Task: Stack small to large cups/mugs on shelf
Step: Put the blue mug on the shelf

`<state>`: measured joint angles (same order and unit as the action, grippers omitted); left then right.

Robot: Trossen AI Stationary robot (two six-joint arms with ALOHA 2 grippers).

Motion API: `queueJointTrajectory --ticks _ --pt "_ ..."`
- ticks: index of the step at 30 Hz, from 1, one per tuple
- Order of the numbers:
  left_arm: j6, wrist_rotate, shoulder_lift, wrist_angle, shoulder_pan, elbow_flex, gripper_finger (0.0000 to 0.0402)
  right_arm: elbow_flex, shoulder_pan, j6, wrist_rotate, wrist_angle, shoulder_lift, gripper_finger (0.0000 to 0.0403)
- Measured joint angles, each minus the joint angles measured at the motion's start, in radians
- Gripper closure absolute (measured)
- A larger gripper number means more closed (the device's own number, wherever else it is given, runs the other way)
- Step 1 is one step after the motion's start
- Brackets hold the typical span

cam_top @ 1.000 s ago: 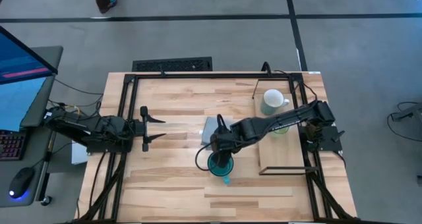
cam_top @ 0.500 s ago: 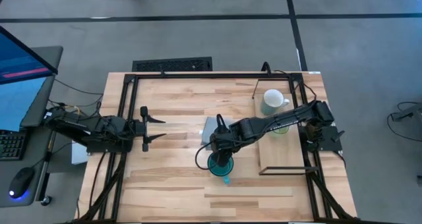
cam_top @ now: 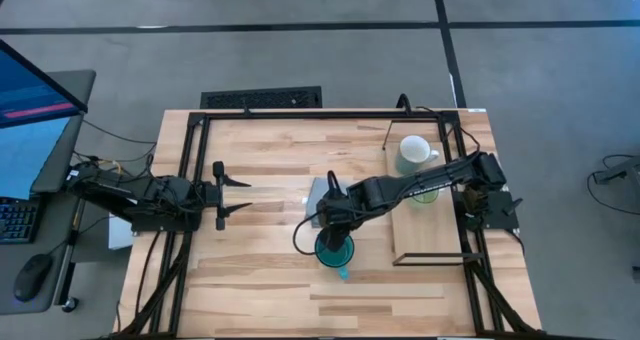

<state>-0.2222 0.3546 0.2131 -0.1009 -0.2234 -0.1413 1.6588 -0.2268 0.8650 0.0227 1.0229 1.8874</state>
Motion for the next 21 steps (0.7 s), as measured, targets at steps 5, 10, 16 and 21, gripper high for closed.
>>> queueJointTrajectory --ticks 5,10,16,21 --pt "0.000 0.000 0.000 0.000 0.000 0.000 0.0177 0.000 -0.001 0.000 0.000 -0.026 0.000 0.0268" --pt "0.000 0.000 0.000 0.000 0.000 0.000 0.0177 0.000 0.000 0.000 0.000 -0.037 0.000 0.0270" --pt "0.001 0.000 0.000 0.000 0.000 0.000 0.0177 0.000 0.000 0.000 -0.003 -0.037 0.000 0.0269" --pt "0.001 0.000 0.000 -0.015 0.000 0.000 0.0177 0.000 0.000 -0.001 -0.047 -0.038 0.000 0.0270"
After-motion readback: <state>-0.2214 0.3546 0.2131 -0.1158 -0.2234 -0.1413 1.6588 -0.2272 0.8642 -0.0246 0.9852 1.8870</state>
